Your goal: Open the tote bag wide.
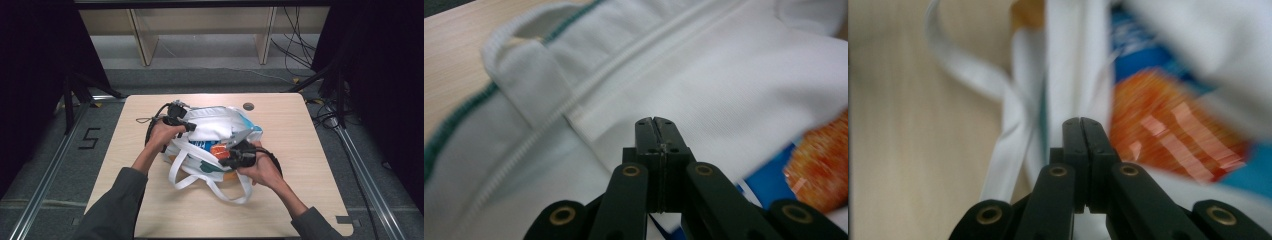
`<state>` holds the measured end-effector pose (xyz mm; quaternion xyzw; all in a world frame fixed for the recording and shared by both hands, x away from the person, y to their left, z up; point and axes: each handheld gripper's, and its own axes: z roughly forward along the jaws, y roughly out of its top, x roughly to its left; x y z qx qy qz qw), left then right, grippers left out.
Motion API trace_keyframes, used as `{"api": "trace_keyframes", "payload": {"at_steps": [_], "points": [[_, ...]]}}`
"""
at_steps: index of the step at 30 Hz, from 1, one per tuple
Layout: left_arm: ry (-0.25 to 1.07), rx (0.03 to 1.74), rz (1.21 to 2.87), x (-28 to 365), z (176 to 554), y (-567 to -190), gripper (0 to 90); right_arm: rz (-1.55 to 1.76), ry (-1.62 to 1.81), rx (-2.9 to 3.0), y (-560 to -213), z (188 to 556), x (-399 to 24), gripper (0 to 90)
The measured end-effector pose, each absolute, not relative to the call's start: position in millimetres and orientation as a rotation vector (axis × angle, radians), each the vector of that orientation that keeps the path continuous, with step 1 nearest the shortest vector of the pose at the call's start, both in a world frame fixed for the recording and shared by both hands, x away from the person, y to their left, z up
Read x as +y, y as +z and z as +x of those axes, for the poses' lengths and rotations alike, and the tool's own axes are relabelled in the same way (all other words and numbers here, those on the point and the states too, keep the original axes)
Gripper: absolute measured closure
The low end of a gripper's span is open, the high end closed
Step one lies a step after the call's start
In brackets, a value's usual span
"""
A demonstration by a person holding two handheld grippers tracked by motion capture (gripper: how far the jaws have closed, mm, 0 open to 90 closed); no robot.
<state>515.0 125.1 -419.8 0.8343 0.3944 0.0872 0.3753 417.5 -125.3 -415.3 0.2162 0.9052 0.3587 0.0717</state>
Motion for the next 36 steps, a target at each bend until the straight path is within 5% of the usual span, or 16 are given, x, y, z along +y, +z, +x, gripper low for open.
{"api": "trace_keyframes", "payload": {"at_steps": [5,11,22,36], "points": [[0.149,0.946,2.153,132.1,486.8,-429.8,89.0,0.663,1.044,2.597,-386.6,449.9,-114.9,90.0],[0.066,0.871,2.178,144.0,453.4,-446.8,89.3,0.677,0.771,2.644,-412.9,489.6,-87.3,90.0],[0.103,0.812,2.189,151.3,420.0,-464.9,89.5,0.966,0.551,2.487,-436.0,573.3,-77.9,90.0],[0.317,0.887,2.142,124.0,491.1,-406.2,85.6,0.904,0.799,2.556,-398.9,523.2,-131.9,90.0]]}}
